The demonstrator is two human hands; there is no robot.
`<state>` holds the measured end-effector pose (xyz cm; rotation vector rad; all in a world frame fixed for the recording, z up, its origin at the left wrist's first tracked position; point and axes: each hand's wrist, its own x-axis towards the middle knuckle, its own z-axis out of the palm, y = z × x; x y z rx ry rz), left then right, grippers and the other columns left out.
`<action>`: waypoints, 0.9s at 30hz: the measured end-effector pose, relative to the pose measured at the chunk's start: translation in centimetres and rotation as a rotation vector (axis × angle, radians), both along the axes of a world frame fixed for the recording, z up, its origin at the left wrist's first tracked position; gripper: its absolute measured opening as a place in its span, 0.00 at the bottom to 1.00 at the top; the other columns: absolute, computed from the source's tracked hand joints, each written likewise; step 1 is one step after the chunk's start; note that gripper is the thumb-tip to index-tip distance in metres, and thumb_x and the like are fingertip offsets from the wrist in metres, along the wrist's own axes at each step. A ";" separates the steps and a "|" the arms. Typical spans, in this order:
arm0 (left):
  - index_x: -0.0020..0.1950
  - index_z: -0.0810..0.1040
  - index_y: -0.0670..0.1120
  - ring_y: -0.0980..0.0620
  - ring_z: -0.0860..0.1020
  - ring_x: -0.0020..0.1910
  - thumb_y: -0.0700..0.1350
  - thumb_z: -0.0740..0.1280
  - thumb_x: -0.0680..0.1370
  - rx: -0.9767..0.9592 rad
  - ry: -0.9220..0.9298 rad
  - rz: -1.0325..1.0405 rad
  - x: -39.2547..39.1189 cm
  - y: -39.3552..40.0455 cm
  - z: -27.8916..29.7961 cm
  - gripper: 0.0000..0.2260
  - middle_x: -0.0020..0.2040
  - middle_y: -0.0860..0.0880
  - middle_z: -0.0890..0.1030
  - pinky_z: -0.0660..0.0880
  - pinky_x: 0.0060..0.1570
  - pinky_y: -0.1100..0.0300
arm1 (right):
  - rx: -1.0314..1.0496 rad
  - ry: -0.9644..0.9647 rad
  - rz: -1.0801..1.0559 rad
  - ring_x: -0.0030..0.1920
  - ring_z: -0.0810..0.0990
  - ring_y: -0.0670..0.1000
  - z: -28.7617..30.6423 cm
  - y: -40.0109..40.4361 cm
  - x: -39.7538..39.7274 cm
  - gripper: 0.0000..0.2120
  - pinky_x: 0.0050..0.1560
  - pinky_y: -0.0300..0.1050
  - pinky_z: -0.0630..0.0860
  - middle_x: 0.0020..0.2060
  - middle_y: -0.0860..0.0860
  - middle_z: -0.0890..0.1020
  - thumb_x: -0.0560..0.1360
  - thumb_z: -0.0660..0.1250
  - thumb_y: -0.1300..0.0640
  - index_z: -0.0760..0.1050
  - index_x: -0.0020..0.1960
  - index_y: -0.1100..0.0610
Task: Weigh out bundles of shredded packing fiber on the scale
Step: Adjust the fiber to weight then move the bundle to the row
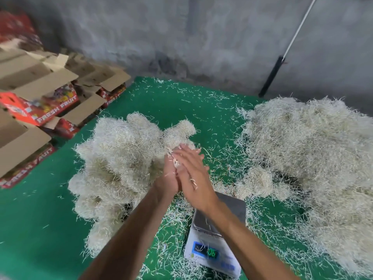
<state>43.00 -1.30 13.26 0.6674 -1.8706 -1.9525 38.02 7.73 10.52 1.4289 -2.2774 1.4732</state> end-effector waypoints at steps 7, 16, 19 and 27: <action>0.57 0.76 0.38 0.49 0.81 0.40 0.46 0.59 0.85 0.434 -0.007 -0.179 -1.3 -3.3 3.3 0.12 0.46 0.44 0.81 0.79 0.44 0.56 | -0.084 -0.210 -0.108 0.78 0.66 0.47 0.8 -1.9 -1.3 0.21 0.78 0.59 0.64 0.78 0.49 0.69 0.87 0.52 0.53 0.69 0.78 0.55; 0.80 0.60 0.43 0.42 0.62 0.77 0.56 0.51 0.85 0.704 -0.062 -0.062 -1.8 -4.6 1.9 0.27 0.79 0.41 0.62 0.65 0.73 0.50 | 0.052 -0.044 -0.067 0.74 0.71 0.49 2.3 -4.7 -4.2 0.20 0.77 0.60 0.65 0.72 0.52 0.76 0.86 0.55 0.53 0.76 0.72 0.57; 0.69 0.74 0.60 0.37 0.68 0.72 0.56 0.48 0.85 0.696 -0.073 0.162 -2.2 -7.2 1.8 0.18 0.71 0.41 0.71 0.73 0.65 0.49 | 0.166 -0.074 0.003 0.80 0.58 0.44 0.3 -5.1 -2.2 0.26 0.81 0.50 0.55 0.81 0.48 0.61 0.85 0.53 0.50 0.58 0.82 0.50; 0.65 0.75 0.52 0.50 0.70 0.70 0.53 0.50 0.86 0.418 -0.029 0.321 -1.9 -8.4 -1.6 0.17 0.72 0.47 0.73 0.58 0.75 0.39 | 0.511 -0.222 0.015 0.43 0.77 0.45 -1.9 -9.1 -6.2 0.34 0.46 0.41 0.77 0.58 0.52 0.76 0.81 0.69 0.48 0.59 0.82 0.54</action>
